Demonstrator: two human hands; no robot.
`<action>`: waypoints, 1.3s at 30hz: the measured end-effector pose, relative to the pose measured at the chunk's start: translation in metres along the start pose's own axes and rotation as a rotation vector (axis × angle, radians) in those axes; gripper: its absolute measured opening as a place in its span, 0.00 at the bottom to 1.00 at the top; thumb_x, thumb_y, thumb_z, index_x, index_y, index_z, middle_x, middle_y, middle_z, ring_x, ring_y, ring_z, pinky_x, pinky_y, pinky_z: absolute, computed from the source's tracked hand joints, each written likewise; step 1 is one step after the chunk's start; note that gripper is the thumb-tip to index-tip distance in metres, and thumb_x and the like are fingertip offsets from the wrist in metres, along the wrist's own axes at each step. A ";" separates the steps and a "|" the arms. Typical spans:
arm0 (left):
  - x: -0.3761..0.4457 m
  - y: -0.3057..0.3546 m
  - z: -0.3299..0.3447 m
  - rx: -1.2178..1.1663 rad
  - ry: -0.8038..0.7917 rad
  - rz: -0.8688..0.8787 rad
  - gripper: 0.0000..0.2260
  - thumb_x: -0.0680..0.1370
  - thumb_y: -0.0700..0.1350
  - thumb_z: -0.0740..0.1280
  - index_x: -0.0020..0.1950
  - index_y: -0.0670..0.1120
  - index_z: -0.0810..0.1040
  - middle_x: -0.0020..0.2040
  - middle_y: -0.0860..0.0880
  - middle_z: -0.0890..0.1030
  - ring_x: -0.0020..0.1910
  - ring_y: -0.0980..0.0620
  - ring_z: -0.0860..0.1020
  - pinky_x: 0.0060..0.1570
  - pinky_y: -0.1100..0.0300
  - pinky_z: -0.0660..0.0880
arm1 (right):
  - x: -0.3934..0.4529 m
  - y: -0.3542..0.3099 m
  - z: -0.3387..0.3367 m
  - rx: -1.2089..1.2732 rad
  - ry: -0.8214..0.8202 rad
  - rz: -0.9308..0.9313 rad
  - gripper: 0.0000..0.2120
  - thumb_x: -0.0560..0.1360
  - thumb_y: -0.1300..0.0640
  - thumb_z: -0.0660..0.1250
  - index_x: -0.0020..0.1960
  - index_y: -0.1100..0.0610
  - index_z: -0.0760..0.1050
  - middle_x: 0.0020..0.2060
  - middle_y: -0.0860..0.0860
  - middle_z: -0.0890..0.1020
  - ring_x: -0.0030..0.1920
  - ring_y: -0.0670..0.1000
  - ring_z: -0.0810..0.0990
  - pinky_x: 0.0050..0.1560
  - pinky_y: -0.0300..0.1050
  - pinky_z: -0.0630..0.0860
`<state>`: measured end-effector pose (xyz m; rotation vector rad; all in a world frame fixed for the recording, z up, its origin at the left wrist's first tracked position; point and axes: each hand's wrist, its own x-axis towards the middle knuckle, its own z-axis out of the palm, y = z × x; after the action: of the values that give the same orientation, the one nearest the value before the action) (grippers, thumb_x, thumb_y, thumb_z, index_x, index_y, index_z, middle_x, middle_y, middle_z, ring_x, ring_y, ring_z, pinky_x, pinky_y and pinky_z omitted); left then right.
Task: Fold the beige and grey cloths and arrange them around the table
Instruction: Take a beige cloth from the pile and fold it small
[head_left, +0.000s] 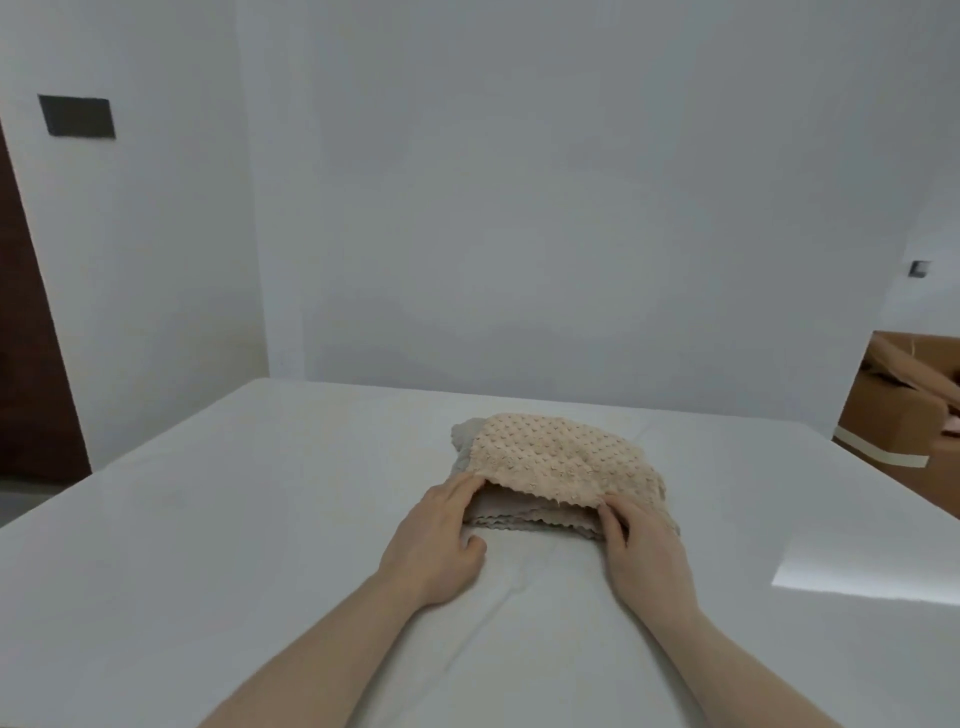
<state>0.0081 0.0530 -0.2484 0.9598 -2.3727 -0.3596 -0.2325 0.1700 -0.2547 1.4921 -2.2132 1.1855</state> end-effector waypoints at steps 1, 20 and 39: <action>0.000 0.000 0.000 0.006 0.025 0.018 0.34 0.75 0.48 0.61 0.82 0.56 0.56 0.80 0.61 0.56 0.76 0.58 0.59 0.73 0.61 0.63 | 0.000 -0.001 0.000 0.008 0.015 -0.001 0.09 0.82 0.52 0.62 0.54 0.49 0.81 0.51 0.40 0.81 0.52 0.47 0.78 0.50 0.41 0.68; -0.014 -0.004 0.000 0.003 0.395 0.064 0.11 0.79 0.42 0.66 0.59 0.55 0.75 0.51 0.58 0.76 0.49 0.56 0.73 0.46 0.60 0.74 | -0.015 -0.009 -0.015 0.187 0.136 -0.047 0.10 0.79 0.61 0.64 0.49 0.46 0.76 0.43 0.39 0.79 0.46 0.43 0.76 0.47 0.44 0.72; -0.062 0.031 -0.184 0.051 0.541 0.152 0.10 0.83 0.48 0.61 0.50 0.52 0.82 0.43 0.58 0.80 0.45 0.51 0.77 0.48 0.53 0.73 | -0.017 -0.115 -0.126 0.246 0.166 -0.172 0.06 0.81 0.56 0.64 0.50 0.47 0.79 0.43 0.39 0.83 0.47 0.46 0.81 0.48 0.48 0.77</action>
<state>0.1345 0.1115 -0.1100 0.7721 -1.9448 0.0233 -0.1576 0.2535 -0.1259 1.5714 -1.8464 1.5055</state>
